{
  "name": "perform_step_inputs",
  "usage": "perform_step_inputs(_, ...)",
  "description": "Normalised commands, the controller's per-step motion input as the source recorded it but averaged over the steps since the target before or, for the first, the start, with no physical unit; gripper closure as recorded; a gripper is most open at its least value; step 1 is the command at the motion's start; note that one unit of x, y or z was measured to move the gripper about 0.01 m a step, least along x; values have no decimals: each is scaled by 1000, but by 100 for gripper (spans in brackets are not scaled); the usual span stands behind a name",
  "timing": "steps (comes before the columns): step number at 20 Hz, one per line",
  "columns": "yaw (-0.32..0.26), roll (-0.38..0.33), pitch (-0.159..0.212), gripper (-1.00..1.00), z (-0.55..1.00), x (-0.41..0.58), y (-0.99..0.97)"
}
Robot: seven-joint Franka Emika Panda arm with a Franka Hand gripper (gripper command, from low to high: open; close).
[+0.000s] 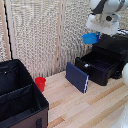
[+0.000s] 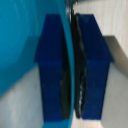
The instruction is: Gently grip the air fryer handle with your gripper and kindly pull it open by sliding your gripper away from the base. Gradually bring your gripper in line with the blue bowl and gently capture it, without tightening your grip too much. Securely place the blue bowl inside the opened air fryer with a steady position. Liberate your robot's gripper, and withdraw your gripper from the proximity of the air fryer.
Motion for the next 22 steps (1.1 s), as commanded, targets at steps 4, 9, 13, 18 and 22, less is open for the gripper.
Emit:
perform_step_inputs(4, -136, 14, 30, 100, -149, 196, -677)
perform_step_inputs(9, -167, -8, 83, 100, -269, 94, -446)
perform_step_inputs(13, -129, -40, 92, 100, -347, 159, -174)
perform_step_inputs(18, -76, -33, 45, 100, -322, 347, -150)
perform_step_inputs(22, 13, -57, 56, 100, -334, 490, -116)
